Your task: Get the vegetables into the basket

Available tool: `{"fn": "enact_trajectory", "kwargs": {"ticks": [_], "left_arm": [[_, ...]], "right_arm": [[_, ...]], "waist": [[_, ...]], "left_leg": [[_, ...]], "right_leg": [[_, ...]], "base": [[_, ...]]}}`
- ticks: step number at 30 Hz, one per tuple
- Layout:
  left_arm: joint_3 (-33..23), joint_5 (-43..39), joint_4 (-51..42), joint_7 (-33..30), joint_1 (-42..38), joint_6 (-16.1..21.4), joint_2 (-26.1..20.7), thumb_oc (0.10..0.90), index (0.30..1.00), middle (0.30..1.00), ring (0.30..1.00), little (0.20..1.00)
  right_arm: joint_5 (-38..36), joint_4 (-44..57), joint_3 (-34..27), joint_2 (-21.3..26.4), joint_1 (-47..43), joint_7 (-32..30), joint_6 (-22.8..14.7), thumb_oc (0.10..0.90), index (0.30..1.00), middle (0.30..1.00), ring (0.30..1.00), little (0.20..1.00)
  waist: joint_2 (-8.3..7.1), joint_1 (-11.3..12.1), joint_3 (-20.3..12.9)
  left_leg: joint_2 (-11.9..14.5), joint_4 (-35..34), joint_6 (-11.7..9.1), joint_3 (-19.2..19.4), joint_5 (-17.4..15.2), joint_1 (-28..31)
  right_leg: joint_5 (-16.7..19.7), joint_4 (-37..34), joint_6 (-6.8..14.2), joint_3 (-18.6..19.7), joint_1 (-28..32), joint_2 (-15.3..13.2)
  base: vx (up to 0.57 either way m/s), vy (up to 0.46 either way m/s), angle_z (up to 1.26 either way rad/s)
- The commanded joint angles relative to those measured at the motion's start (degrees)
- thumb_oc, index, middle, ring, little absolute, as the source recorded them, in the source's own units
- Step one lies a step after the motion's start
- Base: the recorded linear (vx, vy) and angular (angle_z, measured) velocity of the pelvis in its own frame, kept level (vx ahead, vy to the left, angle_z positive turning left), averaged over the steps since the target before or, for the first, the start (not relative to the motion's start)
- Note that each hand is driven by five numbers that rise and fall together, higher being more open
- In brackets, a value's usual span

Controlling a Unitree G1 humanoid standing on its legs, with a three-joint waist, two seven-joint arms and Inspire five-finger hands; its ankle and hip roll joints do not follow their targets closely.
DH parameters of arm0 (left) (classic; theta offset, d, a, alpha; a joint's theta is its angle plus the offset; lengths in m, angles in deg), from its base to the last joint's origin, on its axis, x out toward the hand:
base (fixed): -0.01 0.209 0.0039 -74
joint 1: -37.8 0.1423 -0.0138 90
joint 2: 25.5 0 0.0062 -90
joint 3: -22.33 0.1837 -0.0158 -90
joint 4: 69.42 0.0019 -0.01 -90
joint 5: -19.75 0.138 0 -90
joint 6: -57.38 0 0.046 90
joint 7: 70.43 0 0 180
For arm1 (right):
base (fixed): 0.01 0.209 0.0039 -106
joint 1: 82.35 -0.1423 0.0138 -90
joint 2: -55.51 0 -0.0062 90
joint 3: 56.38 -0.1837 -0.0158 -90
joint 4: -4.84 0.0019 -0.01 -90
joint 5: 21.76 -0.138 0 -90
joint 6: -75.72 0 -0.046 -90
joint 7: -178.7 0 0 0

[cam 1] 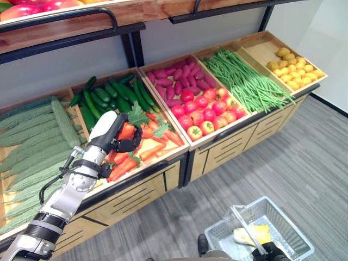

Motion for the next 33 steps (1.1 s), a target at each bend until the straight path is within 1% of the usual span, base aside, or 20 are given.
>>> {"fn": "enact_trajectory", "kwargs": {"ticks": [1, 6, 8, 9, 11, 12, 14, 15, 16, 17, 20, 21, 22, 26, 27, 28, 29, 30, 32, 33], "left_arm": [[-3.4, -3.0, -5.8, -0.7, -6.2, 5.3, -6.5, 0.4, 0.3, 0.3, 0.3, 0.3], [0.4, -3.9, -6.1, 1.0, -8.8, 5.8, -7.7, 0.4, 0.3, 0.3, 0.3, 0.3], [1.7, -3.8, -6.9, 1.9, -9.1, 6.3, -8.4, 0.4, 0.3, 0.3, 0.3, 0.3], [1.7, -3.8, -6.9, 2.0, -9.1, 6.3, -8.4, 0.4, 0.3, 0.3, 0.3, 0.3], [1.4, -3.5, -7.7, 2.4, -8.5, 6.5, -8.9, 0.4, 0.3, 0.3, 0.3, 0.3], [0.9, -3.5, -8.6, 2.8, -7.3, 6.6, -9.8, 0.4, 0.3, 0.3, 0.3, 0.3], [0.5, -4.0, -9.3, 3.3, -6.9, 6.7, -10.6, 0.4, 0.3, 0.3, 0.3, 0.3], [0.4, -4.0, -9.3, 3.3, -6.9, 6.6, -10.7, 0.4, 0.3, 0.3, 0.3, 0.3], [-0.2, -4.5, -10.0, 3.9, -6.2, 6.5, -11.1, 0.4, 0.3, 0.3, 0.3, 0.3], [-0.2, -4.9, -10.1, 4.1, -6.0, 6.5, -11.0, 0.4, 0.3, 0.3, 0.3, 0.3], [-0.8, -5.1, -10.5, 4.5, -5.3, 6.5, -11.2, 0.4, 0.3, 0.3, 0.3, 0.3], [-0.9, -5.3, -10.5, 4.8, -4.9, 6.6, -11.2, 0.4, 0.3, 0.3, 0.3, 0.3], [-1.0, -5.6, -10.6, 5.0, -4.5, 6.7, -11.2, 0.4, 0.3, 0.3, 0.3, 0.3], [-1.1, -5.9, -10.9, 5.5, -4.0, 6.7, -10.7, 0.4, 0.3, 0.3, 0.3, 0.3], [-0.4, -6.5, -10.9, 6.1, -4.0, 6.7, -10.0, 0.4, 0.3, 0.3, 0.3, 0.3], [-0.3, -6.5, -10.9, 6.1, -4.0, 6.7, -10.0, 0.4, 0.3, 0.3, 0.3, 0.3], [0.2, -7.2, -11.2, 6.3, -4.3, 6.7, -9.6, 0.4, 0.3, 0.3, 0.3, 0.3], [0.2, -7.2, -11.1, 6.3, -4.3, 6.7, -9.6, 0.4, 0.3, 0.3, 0.3, 0.3], [0.7, -7.3, -11.2, 6.3, -4.4, 6.6, -8.9, 0.4, 0.3, 0.3, 0.3, 0.3], [1.1, -7.6, -10.9, 6.5, -4.7, 6.4, -7.7, 0.4, 0.3, 0.3, 0.3, 0.3]], "right_arm": [[-1.5, -0.8, 0.3, 1.0, -2.1, -0.6, -1.7, 0.4, 0.3, 0.3, 0.3, 0.3], [-1.8, 0.4, -0.4, 1.7, -1.6, -0.5, -1.9, 0.4, 0.3, 0.3, 0.3, 0.3], [-1.6, 1.4, -0.7, 1.7, -0.8, -0.5, -2.0, 0.4, 0.3, 0.3, 0.3, 0.3], [-1.6, 1.5, -0.7, 1.7, -0.8, -0.5, -2.0, 0.4, 0.3, 0.3, 0.3, 0.3], [-1.3, 1.2, -1.0, 1.5, -0.6, -0.3, -1.8, 0.4, 0.3, 0.3, 0.3, 0.3], [-1.2, 1.3, -1.3, 1.2, -0.3, -0.4, -1.8, 0.4, 0.3, 0.3, 0.3, 0.3], [-1.2, 0.9, -1.3, 1.4, -0.6, -0.4, -1.9, 0.4, 0.3, 0.3, 0.3, 0.3], [-1.2, 0.9, -1.3, 1.3, -0.6, -0.4, -1.9, 0.4, 0.3, 0.3, 0.3, 0.3], [-1.0, 0.4, -1.4, 1.5, -0.6, -0.5, -1.9, 0.4, 0.3, 0.3, 0.3, 0.3], [-0.9, -0.1, -1.5, 1.6, -0.7, -0.7, -1.9, 0.4, 0.3, 0.3, 0.3, 0.3], [-0.6, -0.4, -1.5, 1.7, -0.8, -0.5, -1.7, 0.4, 0.3, 0.3, 0.3, 0.3], [-0.6, -1.0, -1.7, 1.9, -0.8, -0.6, -1.6, 0.4, 0.3, 0.3, 0.3, 0.3], [-0.2, -1.4, -1.5, 1.9, -0.8, -0.7, -1.3, 0.4, 0.3, 0.3, 0.3, 0.3], [0.0, -1.9, -1.7, 1.8, -0.4, -0.8, -1.1, 0.4, 0.3, 0.3, 0.3, 0.3], [-0.2, -2.0, -2.0, 2.0, 0.0, -0.8, -1.0, 0.4, 0.3, 0.3, 0.3, 0.3], [-0.2, -2.0, -2.1, 2.0, 0.1, -0.8, -1.0, 0.4, 0.3, 0.3, 0.3, 0.3], [-0.4, -1.8, -2.2, 2.3, 0.2, -1.0, -0.8, 0.4, 0.3, 0.3, 0.3, 0.3], [-0.4, -1.7, -2.2, 2.3, 0.2, -0.9, -0.9, 0.4, 0.3, 0.3, 0.3, 0.3], [-0.6, -1.0, -2.3, 2.7, 0.5, -1.1, -0.9, 0.4, 0.3, 0.3, 0.3, 0.3], [-1.2, -0.8, -2.5, 3.0, 0.9, -1.3, -1.2, 0.4, 0.3, 0.3, 0.3, 0.3]], "waist": [[-4.34, 0.2, -2.5], [-5.05, -0.9, -1.4], [-5.57, -2.2, -0.8], [-5.6, -2.1, -0.8], [-5.68, -2.2, -0.5], [-5.17, -1.5, 0.3], [-4.35, -0.8, 0.8], [-4.45, -0.8, 0.7], [-3.37, 0.1, 1.0], [-2.92, 0.4, 1.0], [-2.8, 0.9, 0.5], [-2.75, 1.3, -0.1], [-2.76, 1.4, -0.5], [-2.5, 1.0, -1.2], [-2.31, 0.0, -1.2], [-2.07, 0.1, -1.5], [-1.69, -0.4, -1.5], [-1.84, -0.4, -1.3], [-1.34, -0.9, -1.2], [-0.79, -1.5, -1.1]], "left_leg": [[-1.3, 4.4, 1.3, -3.0, -4.5, -2.0], [-2.9, 5.3, 2.7, -2.5, -5.4, -2.5], [-4.3, 4.2, 3.3, -1.1, -5.3, -2.2], [-4.4, 4.1, 3.3, -0.9, -5.3, -2.1], [-5.1, 3.5, 3.6, 0.8, -5.1, -2.4], [-4.5, 4.1, 4.1, 2.4, -5.2, -3.0], [-3.6, 5.0, 4.4, 3.6, -5.0, -4.2], [-3.7, 5.1, 4.4, 3.6, -4.8, -4.4], [-2.9, 5.5, 4.7, 4.9, -4.4, -5.1], [-2.5, 5.6, 4.7, 5.6, -4.0, -5.5], [-2.3, 5.3, 4.5, 6.8, -3.6, -5.6], [-2.4, 4.8, 4.0, 6.6, -4.6, -5.0], [-2.6, 3.9, 3.8, 7.5, -4.4, -4.1], [-2.5, 3.8, 3.4, 8.0, -4.2, -3.5], [-1.7, 3.2, 2.8, 9.4, -1.8, -4.0], [-1.8, 2.8, 2.4, 8.3, -2.9, -3.3], [-1.3, 2.2, 1.7, 8.6, -1.9, -3.4], [-1.1, 2.4, 2.0, 9.6, -0.8, -3.9], [-0.3, 1.7, 1.1, 9.9, 0.4, -3.8], [0.7, 1.7, 0.2, 10.0, 1.4, -4.0]], "right_leg": [[-0.1, 0.1, 6.8, 1.9, 1.2, -6.5], [1.4, 3.9, 7.9, 3.5, -1.2, -8.0], [5.2, 3.3, 9.2, 5.6, -2.9, -8.7], [5.3, 3.2, 9.3, 5.7, -2.9, -8.7], [7.6, 2.6, 10.0, 6.8, -4.7, -9.3], [5.7, 4.7, 9.4, 4.1, -5.5, -9.4], [2.2, 8.9, 8.1, 0.4, -5.5, -9.2], [2.3, 9.0, 8.0, 0.4, -5.8, -9.3], [-1.0, 14.5, 7.0, -4.7, -5.0, -9.6], [-2.3, 17.0, 6.5, -6.5, -4.9, -10.1], [-3.4, 17.6, 6.2, -8.5, -3.8, -10.4], [-4.8, 16.4, 6.9, -8.9, -2.4, -10.2], [-5.0, 14.0, 6.9, -10.0, -1.3, -10.1], [-5.9, 12.0, 6.8, -10.4, -0.4, -9.1], [-5.4, 9.1, 5.6, -11.1, 0.0, -7.7], [-6.3, 9.1, 6.3, -10.5, 0.6, -7.6], [-6.4, 7.7, 5.9, -10.4, 0.8, -6.7], [-5.5, 7.6, 5.3, -11.0, 0.3, -6.8], [-5.6, 6.4, 4.8, -10.8, 0.5, -5.6], [-5.7, 5.3, 4.4, -10.6, 0.8, -4.5]], "base": [[-0.05, 0.134, -0.15], [-0.05, 0.121, -0.03], [-0.08, 0.15, -0.07], [-0.08, 0.132, -0.25], [-0.13, 0.091, -0.54], [-0.21, 0.071, -0.71], [-0.18, 0.044, -0.69], [-0.19, 0.084, -0.62], [-0.17, 0.078, -0.48], [-0.16, 0.082, -0.47], [-0.03, -0.009, -0.32], [0.08, -0.062, -0.31], [0.09, -0.047, -0.23], [0.02, -0.12, -0.39], [0.01, -0.162, -0.36], [0.01, -0.264, -0.19], [0.0, -0.108, -0.16], [-0.09, -0.2, -0.11], [-0.05, -0.202, -0.15], [-0.01, -0.187, -0.12]]}}
